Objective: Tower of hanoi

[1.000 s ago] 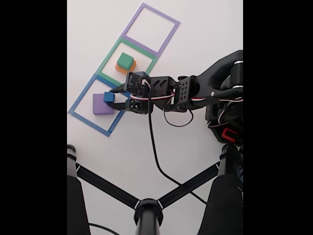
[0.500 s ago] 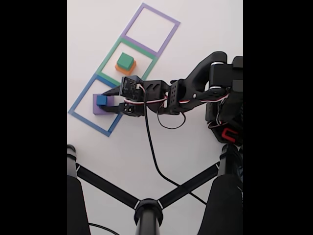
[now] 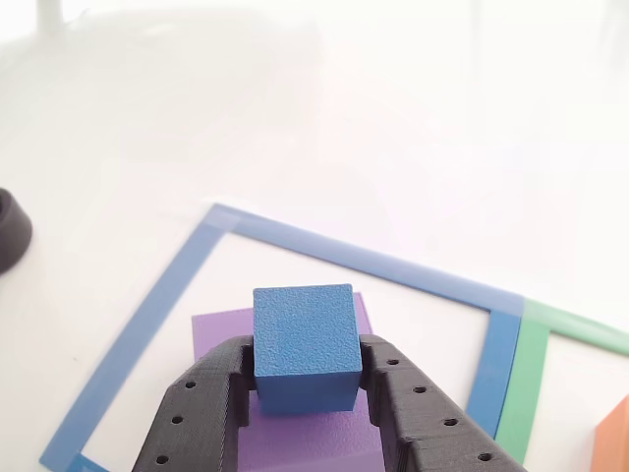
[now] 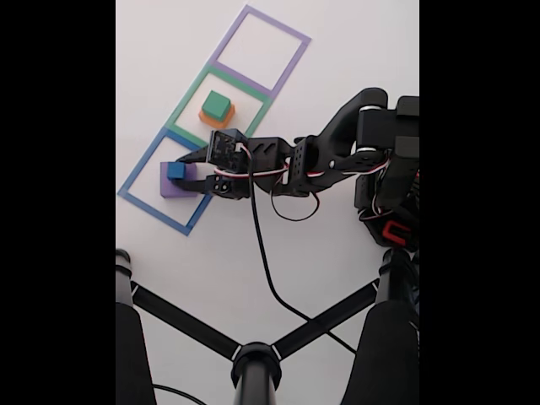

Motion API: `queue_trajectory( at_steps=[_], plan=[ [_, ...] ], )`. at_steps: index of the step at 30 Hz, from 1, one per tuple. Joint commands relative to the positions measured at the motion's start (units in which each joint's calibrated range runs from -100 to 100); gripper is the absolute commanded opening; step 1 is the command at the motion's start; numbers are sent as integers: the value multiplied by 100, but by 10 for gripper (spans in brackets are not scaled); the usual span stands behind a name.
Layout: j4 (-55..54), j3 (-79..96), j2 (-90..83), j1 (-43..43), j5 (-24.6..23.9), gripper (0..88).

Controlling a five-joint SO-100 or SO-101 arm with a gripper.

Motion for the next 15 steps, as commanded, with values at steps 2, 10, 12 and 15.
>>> queue_trajectory(
  at_steps=[2,10,12,15],
  plan=[
    [-243,-203,32,40,39,125],
    [-413,-203,64,40,39,169],
    [-429,-221,48,63,39,181],
    [-397,-212,-168,86,39,192]
  ],
)
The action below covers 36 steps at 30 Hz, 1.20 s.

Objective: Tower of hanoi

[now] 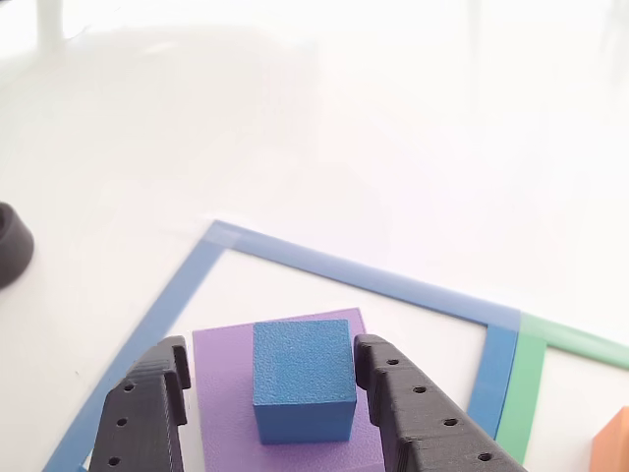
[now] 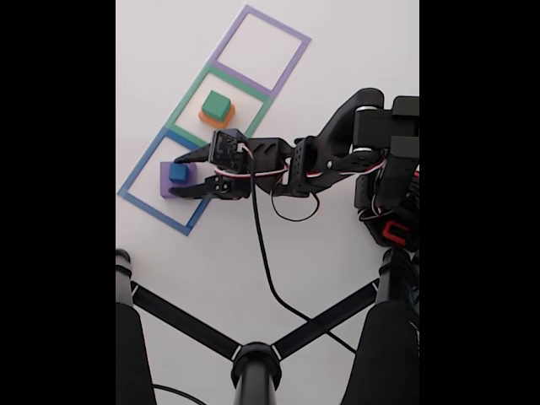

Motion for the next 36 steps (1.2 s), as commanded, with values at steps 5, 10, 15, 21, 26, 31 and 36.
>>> queue_trajectory(
  at_steps=[5,10,15,21,26,31,36],
  plan=[
    [653,-203,-1271,116,59,193],
    [3122,-675,-2762,367,59,126],
    [5509,-966,-4188,703,59,33],
    [7751,-1566,-5286,1122,59,1],
    [9718,-2847,-5646,1420,59,0],
    [11054,-4037,-5694,1702,59,0],
    [12065,-4964,-5662,1953,59,4]
  ],
)
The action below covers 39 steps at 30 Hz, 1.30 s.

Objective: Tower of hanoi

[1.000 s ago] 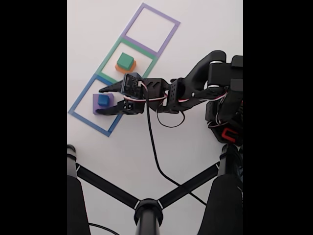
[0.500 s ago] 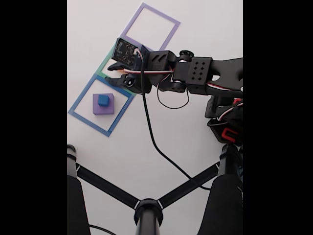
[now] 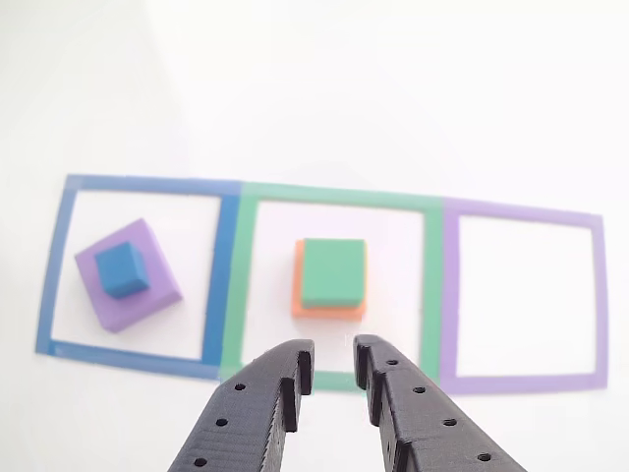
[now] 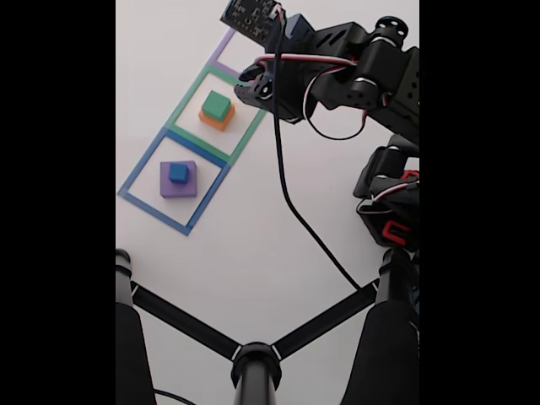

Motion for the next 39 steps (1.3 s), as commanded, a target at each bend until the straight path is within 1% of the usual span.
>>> queue_trajectory(
  at_steps=[1,4,6,10,13,16,21,22,26,31,34,39],
  plan=[
    [791,-975,-183,207,0,5],
    [1001,-1156,-231,268,0,10],
    [1009,-1147,-287,284,0,35],
    [928,-875,-392,398,0,144],
    [459,-275,-464,528,0,236],
    [-351,579,-600,703,0,287],
    [-1856,2079,-672,985,0,321],
    [-2237,2415,-672,1008,0,325],
    [-4389,3832,-552,1061,0,347],
    [-5935,4550,-95,886,0,351],
    [-7125,4814,562,810,0,352],
    [-8477,4986,1580,825,0,351]
  ],
)
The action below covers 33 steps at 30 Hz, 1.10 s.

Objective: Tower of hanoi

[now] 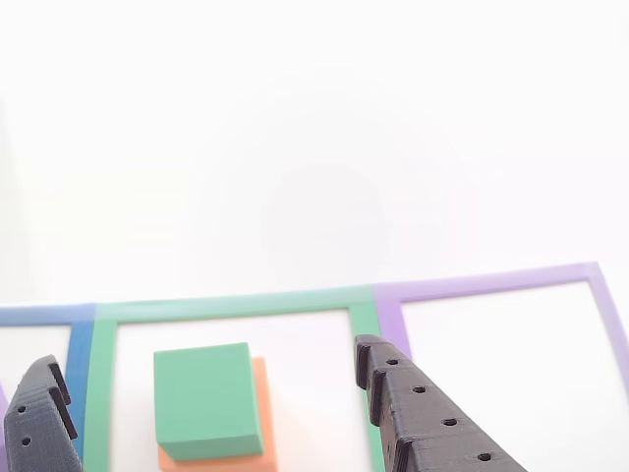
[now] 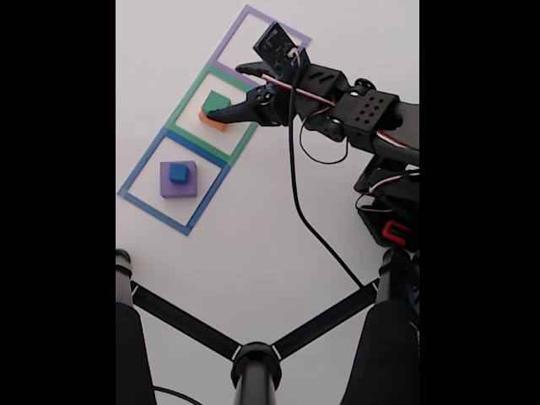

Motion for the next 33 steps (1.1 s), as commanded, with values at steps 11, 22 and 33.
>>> queue_trajectory(
  at_steps=[11,22,33],
  plan=[
    [-2947,126,2191,-117,0,348],
    [-3854,-11,3257,-186,0,342],
    [-4153,-29,3610,-377,0,338]
  ],
)
